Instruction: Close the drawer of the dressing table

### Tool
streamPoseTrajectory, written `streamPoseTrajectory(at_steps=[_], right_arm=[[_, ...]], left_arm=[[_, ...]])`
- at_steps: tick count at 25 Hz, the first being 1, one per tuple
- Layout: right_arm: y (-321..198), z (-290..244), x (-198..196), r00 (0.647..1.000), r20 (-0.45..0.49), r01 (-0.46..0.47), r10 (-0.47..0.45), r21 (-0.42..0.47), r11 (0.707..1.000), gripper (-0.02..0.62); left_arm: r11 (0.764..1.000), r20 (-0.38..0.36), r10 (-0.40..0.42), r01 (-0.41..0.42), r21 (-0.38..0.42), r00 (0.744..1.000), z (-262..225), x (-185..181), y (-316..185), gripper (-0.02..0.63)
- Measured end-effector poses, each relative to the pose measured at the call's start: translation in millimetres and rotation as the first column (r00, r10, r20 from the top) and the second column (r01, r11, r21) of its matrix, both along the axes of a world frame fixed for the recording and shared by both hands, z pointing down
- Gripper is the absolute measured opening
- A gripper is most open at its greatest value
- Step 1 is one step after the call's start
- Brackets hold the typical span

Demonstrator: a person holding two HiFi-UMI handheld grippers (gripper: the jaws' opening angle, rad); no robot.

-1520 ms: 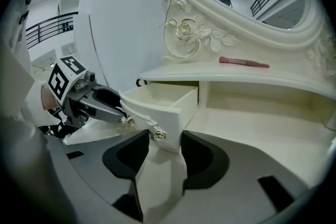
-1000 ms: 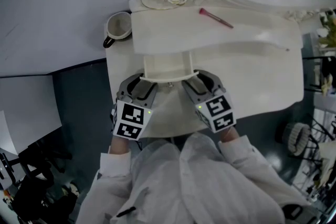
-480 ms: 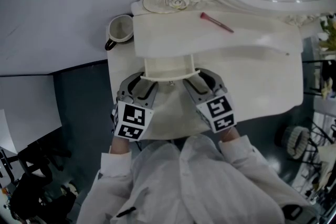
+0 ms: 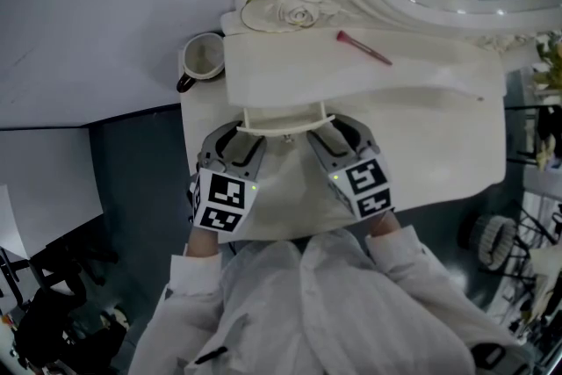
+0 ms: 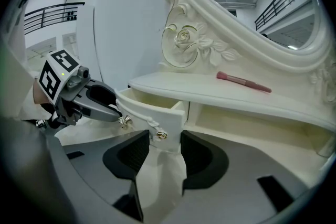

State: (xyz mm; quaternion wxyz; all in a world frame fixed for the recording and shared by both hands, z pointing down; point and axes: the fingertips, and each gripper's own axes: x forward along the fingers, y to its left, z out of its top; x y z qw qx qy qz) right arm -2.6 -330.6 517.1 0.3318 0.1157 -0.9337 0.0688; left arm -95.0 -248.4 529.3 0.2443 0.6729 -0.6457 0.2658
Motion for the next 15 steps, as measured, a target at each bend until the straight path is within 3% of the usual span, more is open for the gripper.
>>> streamPoseTrajectory(at_steps=[15], right_arm=[[-11.7,8.7,-6.2,1.0,-0.017,-0.012,0.012,-0.013,1.0,0.19]], left_arm=[[0.998,0.006,-0.035,0.035,-0.044,0.999,5.2,-9.6,-9.7,0.198]])
